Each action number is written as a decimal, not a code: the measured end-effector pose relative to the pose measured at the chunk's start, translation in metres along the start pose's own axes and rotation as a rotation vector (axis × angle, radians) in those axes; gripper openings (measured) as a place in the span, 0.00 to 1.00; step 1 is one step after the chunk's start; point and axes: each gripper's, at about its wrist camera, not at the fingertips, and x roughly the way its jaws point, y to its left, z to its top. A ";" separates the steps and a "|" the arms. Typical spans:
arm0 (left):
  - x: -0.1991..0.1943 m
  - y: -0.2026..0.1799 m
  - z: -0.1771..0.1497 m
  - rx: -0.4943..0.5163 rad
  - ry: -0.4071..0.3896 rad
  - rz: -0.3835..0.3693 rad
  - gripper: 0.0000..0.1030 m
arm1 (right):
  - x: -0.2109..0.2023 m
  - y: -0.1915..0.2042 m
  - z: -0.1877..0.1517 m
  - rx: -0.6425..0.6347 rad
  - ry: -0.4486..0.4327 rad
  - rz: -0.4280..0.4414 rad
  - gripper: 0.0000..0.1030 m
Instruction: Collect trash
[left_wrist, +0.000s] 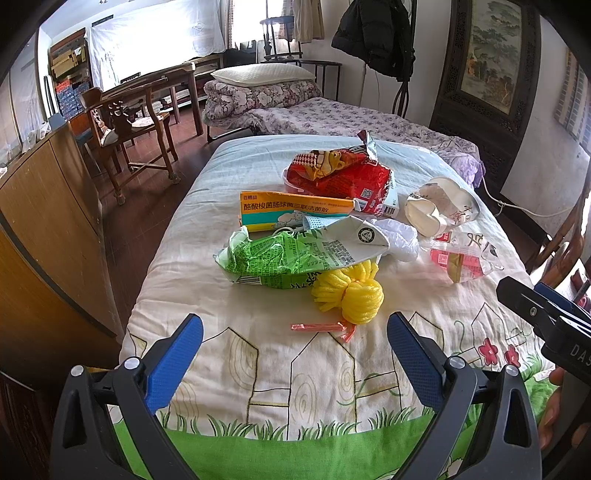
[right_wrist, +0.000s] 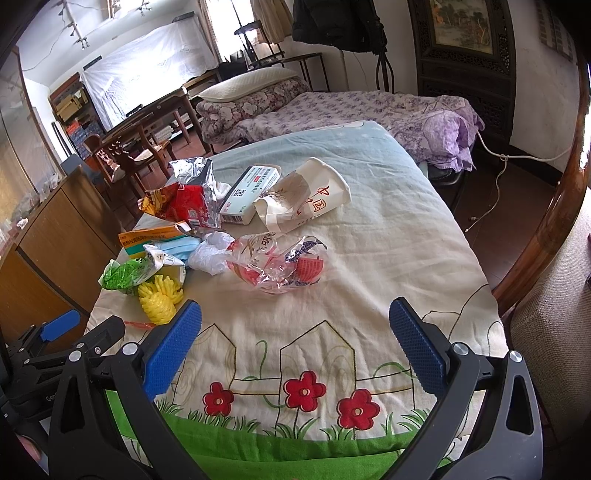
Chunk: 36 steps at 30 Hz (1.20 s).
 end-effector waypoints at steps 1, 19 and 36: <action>0.000 0.000 0.000 0.000 -0.001 0.000 0.95 | 0.000 0.000 0.000 0.000 0.000 0.000 0.94; 0.000 0.000 0.000 0.000 0.000 -0.001 0.95 | 0.001 0.001 -0.001 0.000 0.002 0.000 0.95; 0.013 -0.006 -0.004 0.039 0.107 -0.179 0.94 | -0.002 -0.005 -0.004 0.032 -0.018 0.017 0.94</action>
